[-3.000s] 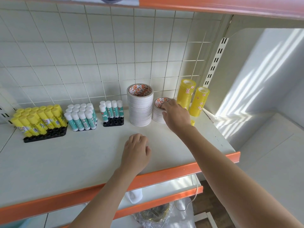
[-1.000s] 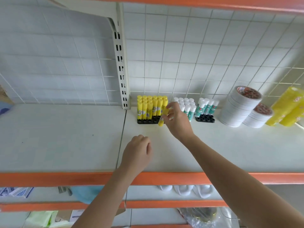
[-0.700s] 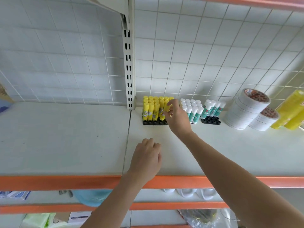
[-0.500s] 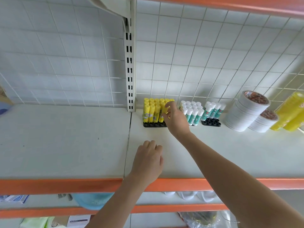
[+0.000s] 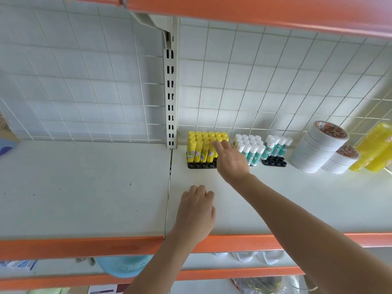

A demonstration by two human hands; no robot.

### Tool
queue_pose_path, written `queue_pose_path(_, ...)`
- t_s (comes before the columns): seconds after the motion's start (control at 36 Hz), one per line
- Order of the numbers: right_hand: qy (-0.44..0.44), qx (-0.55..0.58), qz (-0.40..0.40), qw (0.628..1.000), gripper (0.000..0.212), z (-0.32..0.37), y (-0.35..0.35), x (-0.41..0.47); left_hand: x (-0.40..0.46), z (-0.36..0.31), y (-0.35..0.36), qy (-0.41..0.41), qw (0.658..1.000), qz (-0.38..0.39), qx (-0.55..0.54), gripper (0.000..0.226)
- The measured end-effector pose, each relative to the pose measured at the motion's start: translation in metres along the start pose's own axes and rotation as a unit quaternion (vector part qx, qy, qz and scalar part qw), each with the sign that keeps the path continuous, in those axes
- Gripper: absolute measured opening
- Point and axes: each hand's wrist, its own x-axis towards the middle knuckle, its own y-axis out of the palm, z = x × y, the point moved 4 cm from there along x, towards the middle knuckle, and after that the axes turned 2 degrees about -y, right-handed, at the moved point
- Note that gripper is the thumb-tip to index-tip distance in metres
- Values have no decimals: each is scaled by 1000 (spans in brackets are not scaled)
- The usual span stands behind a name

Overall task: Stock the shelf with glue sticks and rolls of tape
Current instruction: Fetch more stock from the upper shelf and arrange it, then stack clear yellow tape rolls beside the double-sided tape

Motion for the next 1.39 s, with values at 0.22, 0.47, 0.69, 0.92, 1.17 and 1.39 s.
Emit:
queue_pose_path(0.22, 26, -6, 36, 999, 52, 3, -10, 3, 2, 0, -2, -7, 1000, 11, 6, 18)
queue_pose_path(0.47, 57, 30, 102, 993, 58, 2, -20, 2, 2, 2, 1, -5, 1000, 17, -2, 23)
queue_pose_path(0.69, 47, 18, 126, 991, 45, -9, -49, -30, 0, 2, -3, -17, 998, 65, 6, 14)
queue_pose_path(0.92, 16, 18, 108, 994, 42, -51, -120, -92, 18, -45, -57, -18, 975, 214, 59, 20)
queue_pose_path(1.17, -31, 42, -80, 995, 33, -99, -233, -166, 49, -159, -172, 34, 997, 59, -22, 13)
queue_pose_path(1.39, -82, 73, -273, 956, 25, -127, -338, -216, 50, -253, -268, 90, 994, -37, -44, 16)
